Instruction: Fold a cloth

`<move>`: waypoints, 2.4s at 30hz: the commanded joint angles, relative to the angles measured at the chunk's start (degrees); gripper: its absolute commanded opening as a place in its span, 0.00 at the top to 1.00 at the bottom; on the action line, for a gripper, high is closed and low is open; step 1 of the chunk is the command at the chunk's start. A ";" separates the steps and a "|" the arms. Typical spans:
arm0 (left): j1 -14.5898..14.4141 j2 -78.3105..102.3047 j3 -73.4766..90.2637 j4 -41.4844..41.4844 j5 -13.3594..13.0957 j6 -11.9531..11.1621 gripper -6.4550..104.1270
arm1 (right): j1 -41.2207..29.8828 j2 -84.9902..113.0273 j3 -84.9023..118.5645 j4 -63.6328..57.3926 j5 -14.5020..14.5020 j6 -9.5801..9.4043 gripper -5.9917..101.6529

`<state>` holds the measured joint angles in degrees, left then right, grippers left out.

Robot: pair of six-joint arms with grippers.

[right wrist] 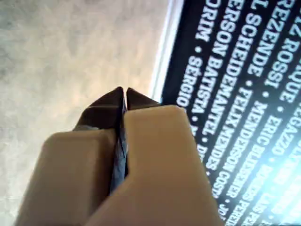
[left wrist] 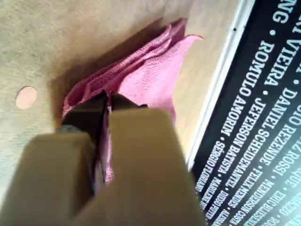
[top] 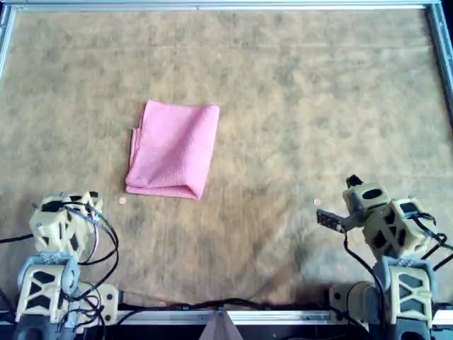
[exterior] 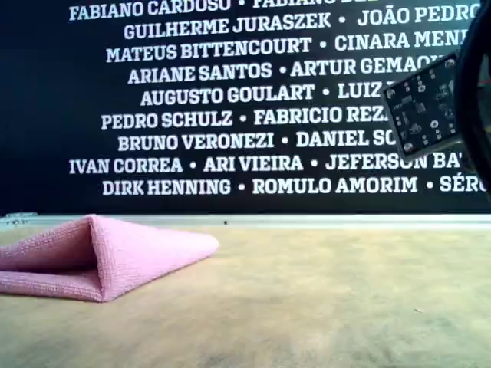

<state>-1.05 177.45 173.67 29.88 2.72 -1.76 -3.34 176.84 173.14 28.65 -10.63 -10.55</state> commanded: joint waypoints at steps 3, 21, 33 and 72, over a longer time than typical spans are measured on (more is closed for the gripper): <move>1.85 0.79 -1.23 8.53 0.26 -0.44 0.95 | -1.23 2.72 0.79 -1.93 0.35 -0.26 0.94; 0.88 0.35 -1.23 17.14 -0.79 0.09 0.95 | -2.90 2.55 0.70 21.53 -0.09 -0.26 0.94; 1.58 0.35 -1.23 17.14 -0.79 0.09 0.95 | -2.90 2.55 0.70 21.53 -0.26 -0.26 0.93; 1.58 0.35 -1.23 17.14 -0.79 0.09 0.95 | -2.90 2.55 0.70 21.53 -0.26 -0.26 0.93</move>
<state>-0.62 177.45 173.67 46.85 2.29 -1.85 -6.59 176.84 173.14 49.31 -10.63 -10.55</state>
